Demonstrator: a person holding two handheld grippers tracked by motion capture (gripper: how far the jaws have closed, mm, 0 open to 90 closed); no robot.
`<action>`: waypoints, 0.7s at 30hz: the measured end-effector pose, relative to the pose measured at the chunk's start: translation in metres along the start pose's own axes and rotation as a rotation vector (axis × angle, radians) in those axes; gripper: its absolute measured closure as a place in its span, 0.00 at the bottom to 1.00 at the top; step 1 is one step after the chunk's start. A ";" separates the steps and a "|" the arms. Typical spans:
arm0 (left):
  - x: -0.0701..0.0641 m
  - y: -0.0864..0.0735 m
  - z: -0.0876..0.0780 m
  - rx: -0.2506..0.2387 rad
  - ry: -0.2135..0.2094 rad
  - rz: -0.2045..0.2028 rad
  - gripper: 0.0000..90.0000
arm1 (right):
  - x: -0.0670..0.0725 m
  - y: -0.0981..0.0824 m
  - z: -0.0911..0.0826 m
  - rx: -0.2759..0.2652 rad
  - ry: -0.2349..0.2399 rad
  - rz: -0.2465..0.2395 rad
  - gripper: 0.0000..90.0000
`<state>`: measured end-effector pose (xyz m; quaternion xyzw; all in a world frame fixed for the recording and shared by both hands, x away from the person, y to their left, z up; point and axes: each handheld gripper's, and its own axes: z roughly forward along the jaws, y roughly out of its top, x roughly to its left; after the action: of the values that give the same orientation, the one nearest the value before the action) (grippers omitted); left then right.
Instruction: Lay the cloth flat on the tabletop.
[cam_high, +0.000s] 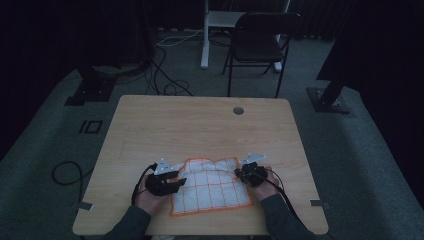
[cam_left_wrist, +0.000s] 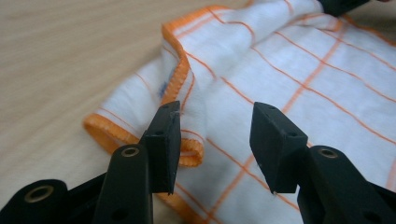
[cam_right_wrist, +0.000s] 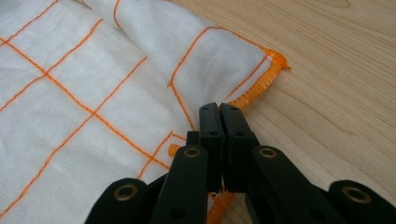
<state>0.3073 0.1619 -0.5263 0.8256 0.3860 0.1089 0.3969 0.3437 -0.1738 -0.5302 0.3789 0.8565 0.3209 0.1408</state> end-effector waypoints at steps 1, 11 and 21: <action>-0.001 -0.001 0.000 0.006 -0.005 0.001 0.60 | 0.000 0.000 0.000 0.000 0.000 0.000 0.99; -0.018 0.000 0.004 0.011 -0.116 0.051 0.62 | 0.000 0.000 0.000 0.000 0.001 0.001 0.99; -0.010 0.011 -0.014 -0.059 -0.057 0.043 0.65 | 0.000 0.000 0.000 -0.001 0.001 0.001 0.99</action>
<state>0.3000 0.1585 -0.5075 0.8244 0.3531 0.1052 0.4296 0.3440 -0.1740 -0.5304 0.3791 0.8563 0.3215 0.1403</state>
